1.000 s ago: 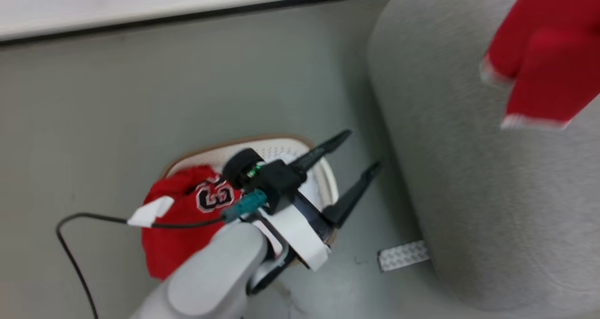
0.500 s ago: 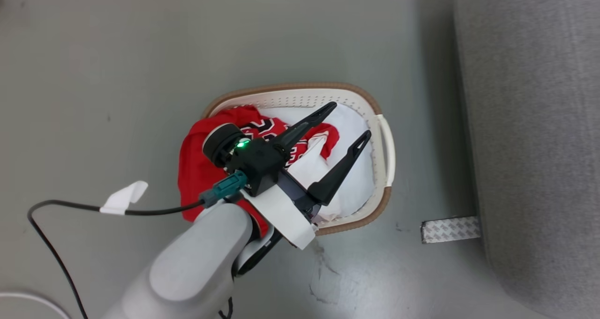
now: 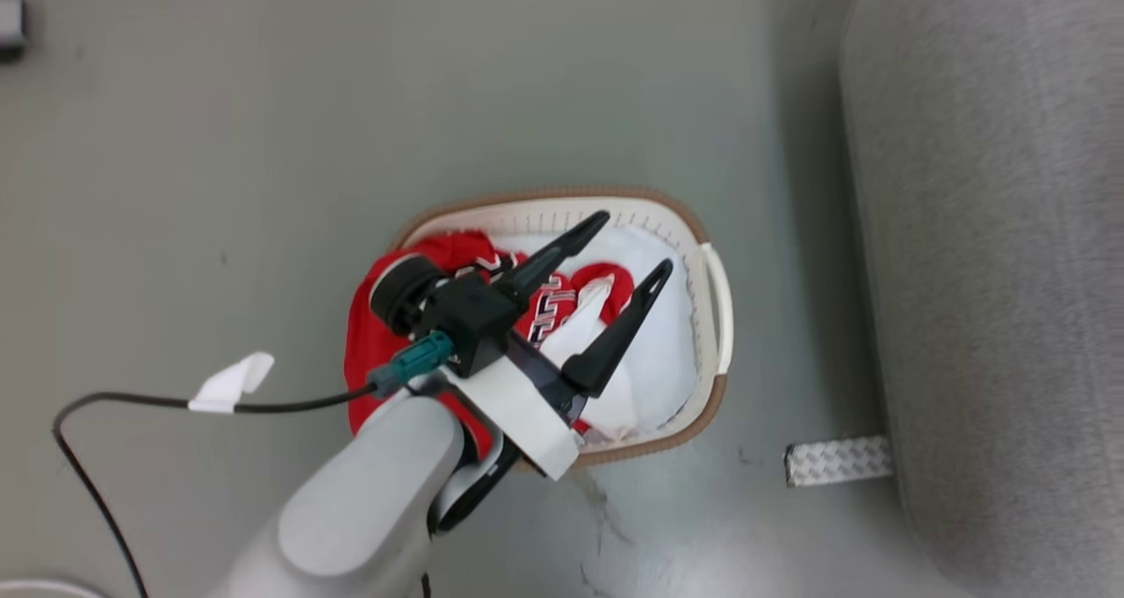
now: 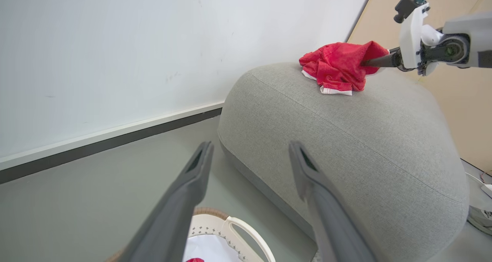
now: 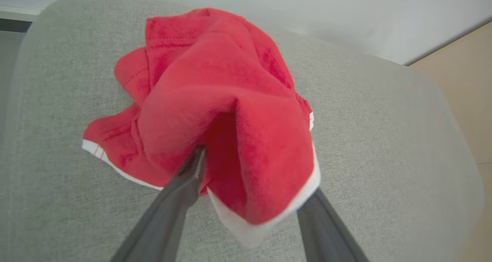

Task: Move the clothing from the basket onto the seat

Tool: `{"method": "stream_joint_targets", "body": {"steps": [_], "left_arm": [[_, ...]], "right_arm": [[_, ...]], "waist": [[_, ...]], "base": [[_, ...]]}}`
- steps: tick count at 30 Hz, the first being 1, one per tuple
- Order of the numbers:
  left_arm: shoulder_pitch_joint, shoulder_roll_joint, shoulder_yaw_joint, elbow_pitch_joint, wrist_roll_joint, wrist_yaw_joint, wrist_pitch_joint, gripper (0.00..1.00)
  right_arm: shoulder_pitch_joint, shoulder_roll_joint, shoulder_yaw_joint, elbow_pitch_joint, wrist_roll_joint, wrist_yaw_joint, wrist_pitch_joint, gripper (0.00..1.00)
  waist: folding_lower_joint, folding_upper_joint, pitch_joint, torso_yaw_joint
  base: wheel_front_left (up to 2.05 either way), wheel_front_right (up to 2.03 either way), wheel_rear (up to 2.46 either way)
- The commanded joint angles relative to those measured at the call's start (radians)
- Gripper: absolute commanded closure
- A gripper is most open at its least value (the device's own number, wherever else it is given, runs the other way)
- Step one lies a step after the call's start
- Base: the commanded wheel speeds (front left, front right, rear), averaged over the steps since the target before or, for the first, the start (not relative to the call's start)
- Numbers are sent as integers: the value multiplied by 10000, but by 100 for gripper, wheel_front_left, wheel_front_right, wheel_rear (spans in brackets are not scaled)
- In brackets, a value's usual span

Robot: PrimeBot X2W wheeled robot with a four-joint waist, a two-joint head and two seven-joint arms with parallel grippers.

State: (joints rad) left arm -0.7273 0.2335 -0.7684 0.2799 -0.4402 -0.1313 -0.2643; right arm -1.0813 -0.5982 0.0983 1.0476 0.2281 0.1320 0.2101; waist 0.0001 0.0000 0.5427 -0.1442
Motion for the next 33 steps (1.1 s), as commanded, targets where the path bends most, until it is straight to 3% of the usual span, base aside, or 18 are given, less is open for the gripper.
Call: {"method": "stream_joint_targets", "body": {"steps": [1, 7, 13, 18, 24, 30, 33], "left_arm": [[224, -35, 37, 60, -75, 12, -2, 0], [1042, -241, 389, 388, -224, 12, -2, 0], [1974, -501, 1051, 526, -300, 56, -2, 0], [2667, -608, 1762, 481, -246, 206, -2, 0], [3319, -502, 2772, 567, -198, 513, -2, 0], [3933, -250, 3944, 555, -152, 848, -2, 0], [4414, -115, 4616, 392, -2, 1037, -2, 0]], "right_arm": [[70, 111, 236, 41, -57, -25, 178, 0], [628, 168, 2057, -718, 122, -25, 938, 0], [1132, -482, 3645, -2316, 1116, -25, 1429, 0], [1691, -1170, 4147, -4094, 2017, -25, 951, 0], [3126, -1217, 3202, -5809, 2543, -25, -168, 0], [5358, -385, 1492, -7215, 2214, -25, -1239, 0], [6604, 368, 791, -8067, 1939, -25, -1799, 0]], "waist": [[-1, 0, -603, -162], [-1, 0, -2366, -453], [-1, 0, -3976, -542], [-1, 0, -4939, -318], [-1, 0, -5669, 145], [-1, 0, -5966, 450], [-1, 0, -5994, 521]], "base": [[0, 0, 0], [0, 0, 0], [0, 0, 0], [0, 0, 0], [0, 0, 0], [0, 0, 0], [0, 0, 0]]}}
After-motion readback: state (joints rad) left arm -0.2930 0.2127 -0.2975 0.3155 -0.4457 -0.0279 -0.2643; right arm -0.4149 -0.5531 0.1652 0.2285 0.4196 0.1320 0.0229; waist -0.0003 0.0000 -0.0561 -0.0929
